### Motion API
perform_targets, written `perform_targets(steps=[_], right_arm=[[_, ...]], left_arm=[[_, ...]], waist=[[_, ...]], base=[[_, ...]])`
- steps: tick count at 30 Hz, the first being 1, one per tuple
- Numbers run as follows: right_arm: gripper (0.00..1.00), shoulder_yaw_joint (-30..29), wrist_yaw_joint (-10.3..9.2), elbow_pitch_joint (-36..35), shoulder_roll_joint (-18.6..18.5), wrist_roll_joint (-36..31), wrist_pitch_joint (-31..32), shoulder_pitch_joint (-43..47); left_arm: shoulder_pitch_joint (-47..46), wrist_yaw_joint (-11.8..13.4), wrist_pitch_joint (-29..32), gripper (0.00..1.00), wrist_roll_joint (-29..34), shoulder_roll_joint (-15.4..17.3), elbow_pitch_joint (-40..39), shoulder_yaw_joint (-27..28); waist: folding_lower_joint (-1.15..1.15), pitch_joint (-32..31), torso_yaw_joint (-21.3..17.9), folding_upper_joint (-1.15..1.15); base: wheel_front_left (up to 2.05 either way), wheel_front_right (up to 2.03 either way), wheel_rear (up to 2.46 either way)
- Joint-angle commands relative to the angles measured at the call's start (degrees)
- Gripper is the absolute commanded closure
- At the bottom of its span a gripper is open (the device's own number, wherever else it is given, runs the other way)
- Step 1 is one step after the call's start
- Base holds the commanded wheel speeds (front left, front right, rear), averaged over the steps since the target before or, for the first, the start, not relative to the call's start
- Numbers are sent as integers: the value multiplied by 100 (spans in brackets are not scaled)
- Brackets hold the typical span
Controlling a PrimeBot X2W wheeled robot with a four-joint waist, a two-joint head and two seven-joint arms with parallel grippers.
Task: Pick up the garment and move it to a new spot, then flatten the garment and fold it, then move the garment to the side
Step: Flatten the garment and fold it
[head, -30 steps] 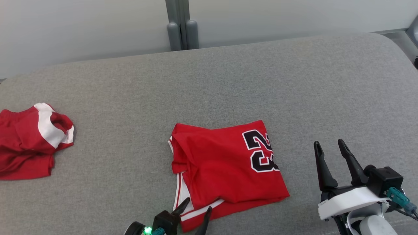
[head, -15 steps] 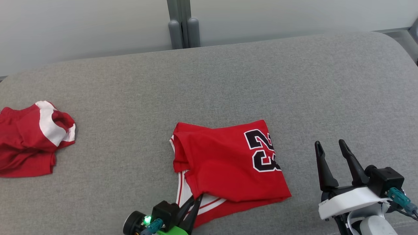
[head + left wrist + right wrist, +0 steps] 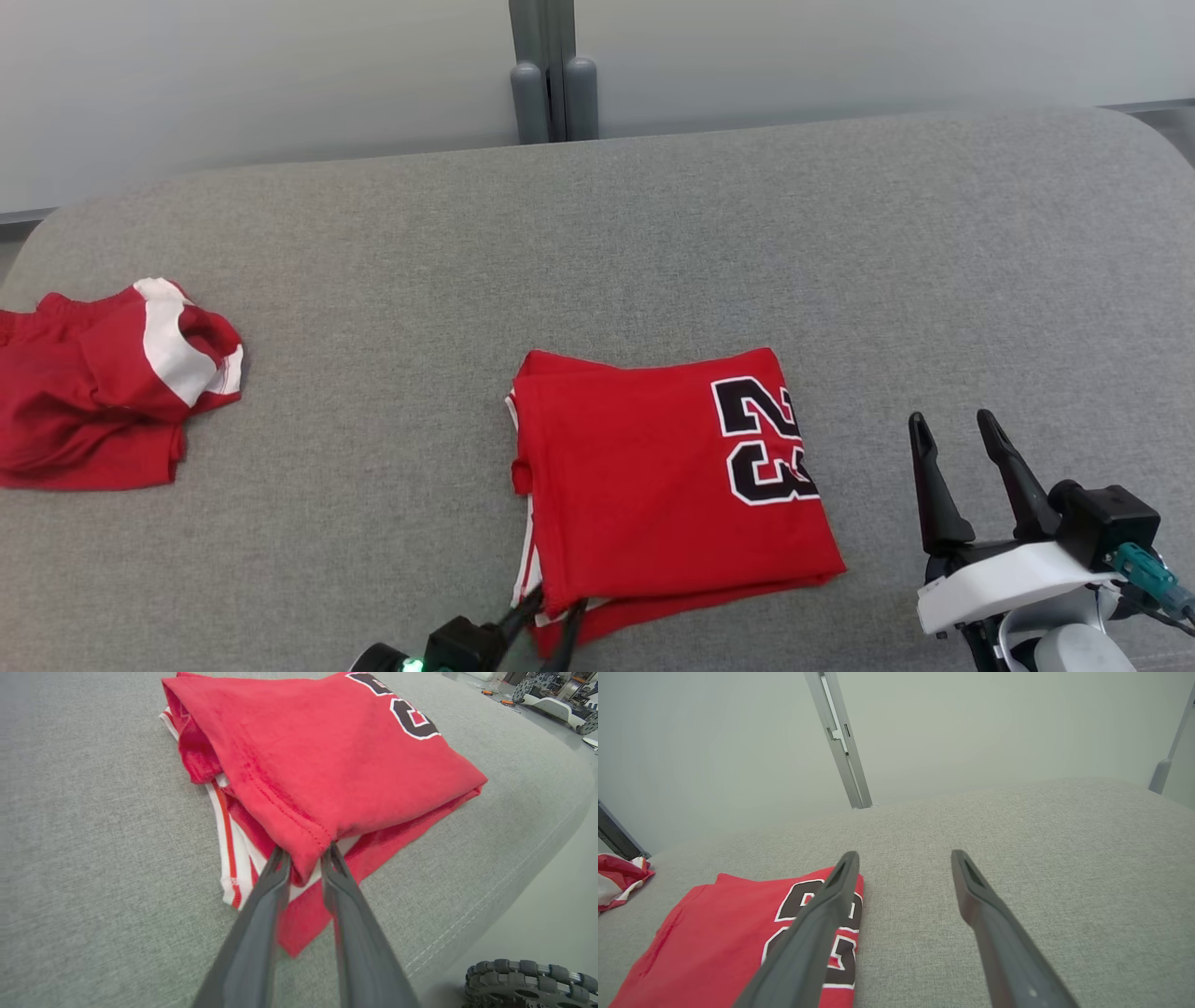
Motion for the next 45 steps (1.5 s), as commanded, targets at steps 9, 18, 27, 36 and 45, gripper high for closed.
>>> perform_targets(steps=[9,18,27,36,45], right_arm=[[0,-101,-6,6,17,147,-16,73],[0,-126,-6,-35,-29,79,-16,75],[0,-150,-6,-97,-61,-1,-16,148],[0,-161,-6,-137,-31,-45,-16,234],[0,-184,-7,-197,5,-97,-16,362]], left_arm=[[145,62,-3,0,83,-15,-618,560],[152,262,-2,0,219,162,-1298,1429],[288,409,-2,0,360,189,-1657,2366],[445,374,-2,0,422,54,-1782,3170],[606,188,-2,0,453,-68,-1650,3524]], waist=[[0,-85,43,0],[0,-203,114,0],[0,-346,83,0],[0,-466,92,0],[0,-585,128,0]], base=[[0,0,0],[0,0,0],[0,0,0],[0,0,0],[0,0,0]])
